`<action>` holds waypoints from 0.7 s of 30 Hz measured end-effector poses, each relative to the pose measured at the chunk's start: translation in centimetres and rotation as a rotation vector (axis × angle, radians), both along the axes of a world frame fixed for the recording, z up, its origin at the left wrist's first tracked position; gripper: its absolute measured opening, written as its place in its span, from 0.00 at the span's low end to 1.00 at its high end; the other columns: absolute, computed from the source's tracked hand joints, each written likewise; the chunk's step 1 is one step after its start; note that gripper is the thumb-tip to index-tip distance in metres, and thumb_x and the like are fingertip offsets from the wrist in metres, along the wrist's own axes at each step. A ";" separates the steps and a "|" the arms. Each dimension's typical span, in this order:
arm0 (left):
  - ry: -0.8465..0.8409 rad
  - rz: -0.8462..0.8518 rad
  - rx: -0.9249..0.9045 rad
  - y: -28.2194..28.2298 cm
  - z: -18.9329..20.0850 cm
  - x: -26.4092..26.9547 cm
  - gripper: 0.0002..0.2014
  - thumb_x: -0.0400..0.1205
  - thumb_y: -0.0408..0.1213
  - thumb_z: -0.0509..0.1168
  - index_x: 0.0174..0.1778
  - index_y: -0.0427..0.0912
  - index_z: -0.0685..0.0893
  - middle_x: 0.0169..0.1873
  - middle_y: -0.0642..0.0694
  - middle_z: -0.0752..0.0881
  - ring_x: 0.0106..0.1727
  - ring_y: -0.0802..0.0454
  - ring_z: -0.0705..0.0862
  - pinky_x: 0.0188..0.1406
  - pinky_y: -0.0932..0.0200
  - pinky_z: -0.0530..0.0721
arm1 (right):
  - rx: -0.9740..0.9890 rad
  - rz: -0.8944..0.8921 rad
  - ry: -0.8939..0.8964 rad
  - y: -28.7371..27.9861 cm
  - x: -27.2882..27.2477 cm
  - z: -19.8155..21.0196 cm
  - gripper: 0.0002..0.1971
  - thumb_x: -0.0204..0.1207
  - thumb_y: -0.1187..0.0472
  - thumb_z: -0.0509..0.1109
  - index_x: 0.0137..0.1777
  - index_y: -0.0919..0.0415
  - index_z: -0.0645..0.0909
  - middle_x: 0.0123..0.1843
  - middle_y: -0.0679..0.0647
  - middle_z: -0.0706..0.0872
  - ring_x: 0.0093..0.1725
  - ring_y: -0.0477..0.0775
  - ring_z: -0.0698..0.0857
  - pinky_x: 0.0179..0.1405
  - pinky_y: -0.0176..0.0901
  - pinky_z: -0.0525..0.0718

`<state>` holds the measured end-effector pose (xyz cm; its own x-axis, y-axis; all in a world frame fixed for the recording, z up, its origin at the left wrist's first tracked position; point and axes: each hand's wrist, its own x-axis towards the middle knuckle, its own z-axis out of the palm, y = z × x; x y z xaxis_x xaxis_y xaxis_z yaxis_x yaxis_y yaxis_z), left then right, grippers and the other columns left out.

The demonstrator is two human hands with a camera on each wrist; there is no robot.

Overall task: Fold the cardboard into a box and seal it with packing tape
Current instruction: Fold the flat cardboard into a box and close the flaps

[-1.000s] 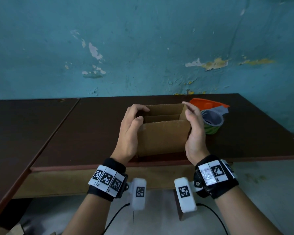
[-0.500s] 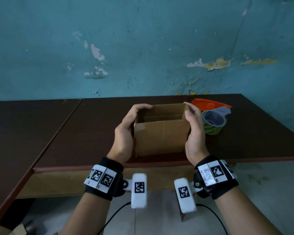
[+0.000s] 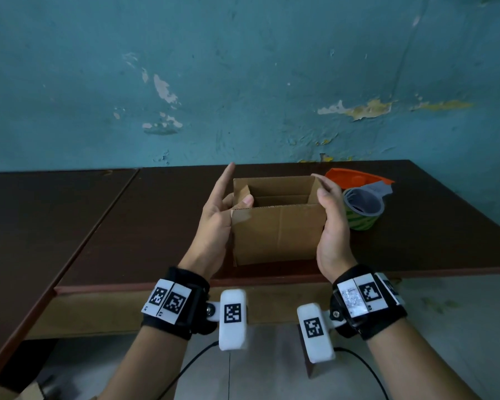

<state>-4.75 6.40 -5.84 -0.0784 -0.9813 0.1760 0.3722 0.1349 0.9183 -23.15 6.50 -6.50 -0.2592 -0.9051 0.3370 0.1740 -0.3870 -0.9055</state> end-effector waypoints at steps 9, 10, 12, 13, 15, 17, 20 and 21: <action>-0.071 0.075 0.140 -0.6 -0.7 0.0 0.19 0.87 0.27 0.66 0.74 0.45 0.81 0.55 0.45 0.94 0.46 0.52 0.94 0.42 0.55 0.92 | -0.007 0.011 0.022 0.0 -0.1 -0.1 0.21 0.77 0.45 0.65 0.69 0.48 0.79 0.69 0.54 0.84 0.71 0.53 0.81 0.80 0.64 0.71; -0.063 0.088 0.137 -0.5 -0.8 -0.2 0.19 0.87 0.27 0.67 0.73 0.46 0.81 0.54 0.46 0.94 0.45 0.53 0.94 0.40 0.56 0.92 | -0.007 0.011 0.022 -0.1 -0.2 -0.1 0.21 0.78 0.46 0.65 0.69 0.48 0.79 0.69 0.53 0.85 0.71 0.52 0.82 0.80 0.64 0.71; -0.026 0.110 0.095 -0.4 -0.9 -0.4 0.19 0.86 0.25 0.68 0.70 0.47 0.79 0.58 0.43 0.93 0.46 0.52 0.93 0.39 0.57 0.92 | -0.005 0.007 0.023 0.0 -0.2 -0.1 0.22 0.79 0.45 0.64 0.70 0.49 0.79 0.69 0.53 0.84 0.71 0.53 0.81 0.80 0.65 0.71; 0.001 0.129 0.051 -0.4 -1.0 -0.5 0.20 0.84 0.22 0.69 0.67 0.47 0.78 0.60 0.41 0.91 0.47 0.52 0.93 0.40 0.57 0.91 | -0.007 0.000 0.022 0.0 -0.2 -0.2 0.24 0.78 0.42 0.64 0.71 0.50 0.79 0.70 0.55 0.84 0.72 0.54 0.81 0.80 0.65 0.71; 0.018 0.160 -0.063 -0.6 -0.9 -0.3 0.20 0.80 0.14 0.68 0.56 0.44 0.77 0.61 0.41 0.88 0.52 0.53 0.90 0.44 0.58 0.90 | -0.020 -0.025 0.015 0.2 -0.1 -0.2 0.28 0.78 0.38 0.62 0.73 0.53 0.78 0.73 0.56 0.82 0.74 0.54 0.79 0.81 0.64 0.70; -0.058 0.145 -0.130 -0.8 -0.7 0.1 0.18 0.79 0.10 0.66 0.46 0.42 0.80 0.55 0.44 0.89 0.51 0.54 0.89 0.45 0.57 0.88 | -0.029 -0.045 -0.019 0.3 0.0 -0.2 0.28 0.82 0.39 0.59 0.74 0.56 0.77 0.73 0.60 0.81 0.74 0.56 0.79 0.80 0.64 0.70; -0.150 0.095 -0.095 -0.5 -0.5 0.3 0.12 0.84 0.19 0.66 0.49 0.40 0.89 0.44 0.46 0.91 0.45 0.52 0.87 0.46 0.53 0.86 | -0.026 -0.055 -0.067 0.3 0.0 -0.4 0.26 0.85 0.42 0.55 0.71 0.59 0.77 0.70 0.65 0.83 0.71 0.62 0.82 0.77 0.68 0.74; -0.150 0.088 -0.070 -0.4 -0.4 0.3 0.11 0.86 0.21 0.67 0.52 0.41 0.90 0.46 0.44 0.92 0.47 0.49 0.88 0.49 0.51 0.87 | -0.024 -0.058 -0.072 0.2 -0.1 -0.4 0.25 0.85 0.42 0.55 0.70 0.59 0.77 0.69 0.65 0.83 0.70 0.64 0.82 0.75 0.70 0.75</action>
